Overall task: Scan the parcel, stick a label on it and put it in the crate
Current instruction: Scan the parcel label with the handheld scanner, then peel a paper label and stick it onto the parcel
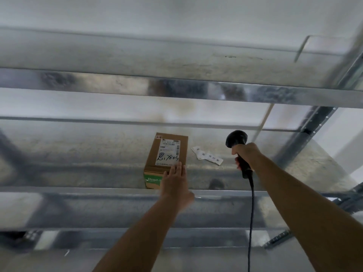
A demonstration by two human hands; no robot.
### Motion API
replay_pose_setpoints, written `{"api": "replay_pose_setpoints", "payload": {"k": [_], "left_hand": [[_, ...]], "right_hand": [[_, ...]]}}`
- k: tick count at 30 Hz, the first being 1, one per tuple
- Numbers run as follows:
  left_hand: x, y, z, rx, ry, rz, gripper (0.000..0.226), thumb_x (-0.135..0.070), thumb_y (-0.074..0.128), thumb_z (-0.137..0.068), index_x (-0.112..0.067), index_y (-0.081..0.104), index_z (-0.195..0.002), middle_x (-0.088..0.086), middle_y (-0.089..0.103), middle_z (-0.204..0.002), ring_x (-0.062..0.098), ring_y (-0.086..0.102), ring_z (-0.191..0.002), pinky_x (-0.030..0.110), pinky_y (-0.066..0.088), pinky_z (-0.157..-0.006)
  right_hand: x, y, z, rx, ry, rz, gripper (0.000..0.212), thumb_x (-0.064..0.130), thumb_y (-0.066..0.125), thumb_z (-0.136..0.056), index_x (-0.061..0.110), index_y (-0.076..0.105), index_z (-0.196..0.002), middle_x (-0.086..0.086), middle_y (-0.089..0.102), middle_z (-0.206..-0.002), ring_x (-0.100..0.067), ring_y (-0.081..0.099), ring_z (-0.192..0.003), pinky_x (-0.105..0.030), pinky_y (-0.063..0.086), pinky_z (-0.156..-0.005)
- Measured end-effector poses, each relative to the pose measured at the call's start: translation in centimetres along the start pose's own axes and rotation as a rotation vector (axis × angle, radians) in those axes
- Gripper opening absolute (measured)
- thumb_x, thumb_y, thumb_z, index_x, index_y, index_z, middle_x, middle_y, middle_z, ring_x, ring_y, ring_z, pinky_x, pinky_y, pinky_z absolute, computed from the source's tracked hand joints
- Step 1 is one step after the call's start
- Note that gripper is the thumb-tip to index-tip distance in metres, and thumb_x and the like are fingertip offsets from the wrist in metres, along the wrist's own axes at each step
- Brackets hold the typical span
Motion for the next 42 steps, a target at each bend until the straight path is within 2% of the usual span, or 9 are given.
{"api": "replay_pose_setpoints", "payload": {"k": [5, 8, 15, 18, 20, 23, 29, 39, 42], "left_hand": [[-1.3, 0.5, -1.3, -0.049, -0.055, 0.013, 0.093, -0.051, 0.051, -0.082, -0.007, 0.002, -0.147, 0.013, 0.006, -0.157, 0.026, 0.007, -0.144, 0.045, 0.017, -0.117], [-2.6, 0.4, -2.3, -0.061, -0.072, 0.029, 0.091, -0.053, 0.048, -0.082, -0.007, 0.005, -0.147, 0.012, 0.007, -0.157, 0.025, 0.007, -0.144, 0.044, 0.016, -0.117], [-3.3, 0.4, -3.3, -0.092, -0.169, 0.089, 0.087, -0.05, 0.047, -0.084, -0.006, 0.006, -0.147, 0.011, 0.011, -0.157, 0.024, 0.009, -0.144, 0.042, 0.019, -0.117], [-3.0, 0.2, -3.2, -0.105, -0.174, 0.096, 0.084, -0.047, 0.046, -0.084, -0.009, 0.006, -0.147, 0.007, 0.01, -0.157, 0.022, 0.009, -0.145, 0.04, 0.021, -0.115], [-3.0, 0.2, -3.1, -0.097, -0.184, 0.114, 0.082, -0.048, 0.043, -0.086, -0.011, 0.004, -0.148, 0.006, 0.008, -0.158, 0.02, 0.006, -0.145, 0.039, 0.017, -0.115], [-3.2, 0.5, -3.0, -0.078, -0.213, 0.132, 0.081, -0.051, 0.039, -0.089, -0.011, -0.001, -0.147, 0.005, 0.002, -0.158, 0.02, 0.0, -0.145, 0.038, 0.009, -0.117], [-3.0, 0.9, -3.4, -0.072, -0.221, 0.118, 0.083, -0.052, 0.04, -0.088, -0.012, -0.002, -0.147, 0.005, 0.001, -0.158, 0.02, -0.002, -0.145, 0.038, 0.008, -0.116], [-2.8, 1.1, -2.9, -0.174, -0.223, 0.104, 0.082, -0.05, 0.044, -0.086, -0.015, 0.003, -0.148, 0.001, 0.008, -0.158, 0.018, 0.005, -0.145, 0.039, 0.022, -0.113], [-2.9, 1.0, -2.7, -0.195, -0.234, 0.118, 0.081, -0.047, 0.047, -0.085, -0.015, 0.006, -0.148, 0.001, 0.011, -0.157, 0.018, 0.007, -0.145, 0.038, 0.022, -0.113]], "right_hand": [[-3.8, -2.7, -4.6, -0.017, 0.092, 0.039, 0.051, 0.004, 0.062, -0.076, -0.005, 0.045, -0.124, -0.016, 0.055, -0.061, -0.023, 0.051, -0.045, -0.026, 0.044, -0.044], [-5.9, -3.9, -7.0, -0.028, 0.129, 0.083, 0.063, 0.003, 0.063, -0.076, -0.002, 0.036, -0.133, -0.021, 0.057, -0.074, -0.024, 0.053, -0.047, -0.025, 0.045, -0.039], [-8.2, -2.9, -10.4, 0.0, 0.126, 0.227, 0.058, 0.005, 0.063, -0.08, -0.009, 0.037, -0.129, -0.021, 0.058, -0.068, -0.026, 0.055, -0.046, -0.03, 0.047, -0.044], [-8.3, -2.2, -11.4, 0.001, 0.066, 0.32, 0.057, 0.01, 0.063, -0.079, -0.012, 0.04, -0.127, -0.026, 0.062, -0.091, -0.031, 0.06, -0.063, -0.039, 0.056, -0.063], [-8.4, -1.8, -11.8, 0.004, 0.047, 0.35, 0.05, 0.012, 0.062, -0.082, -0.012, 0.047, -0.122, -0.027, 0.064, -0.098, -0.034, 0.064, -0.077, -0.041, 0.056, -0.073], [-7.8, -1.5, -11.4, -0.017, 0.021, 0.418, 0.053, 0.015, 0.063, -0.084, -0.012, 0.046, -0.125, -0.028, 0.06, -0.115, -0.038, 0.063, -0.102, -0.042, 0.054, -0.088], [-8.1, -1.4, -12.2, -0.013, 0.037, 0.427, 0.058, 0.016, 0.058, -0.089, -0.009, 0.035, -0.136, -0.026, 0.045, -0.136, -0.037, 0.05, -0.121, -0.04, 0.047, -0.1], [-8.0, -2.8, -12.5, -0.052, -0.056, 0.39, 0.044, 0.018, 0.06, -0.089, -0.012, 0.051, -0.119, -0.026, 0.06, -0.116, -0.038, 0.058, -0.109, -0.04, 0.049, -0.089], [-8.2, -2.7, -12.7, -0.04, -0.057, 0.38, 0.041, 0.016, 0.059, -0.088, -0.012, 0.052, -0.118, -0.021, 0.058, -0.1, -0.036, 0.06, -0.098, -0.037, 0.05, -0.08]]}}
Point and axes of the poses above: each hand's wrist, its own z-axis away from the middle knuckle, its own y-axis out of the palm, x = y × z, the point moved 8 cm from there along -z, towards the middle knuckle
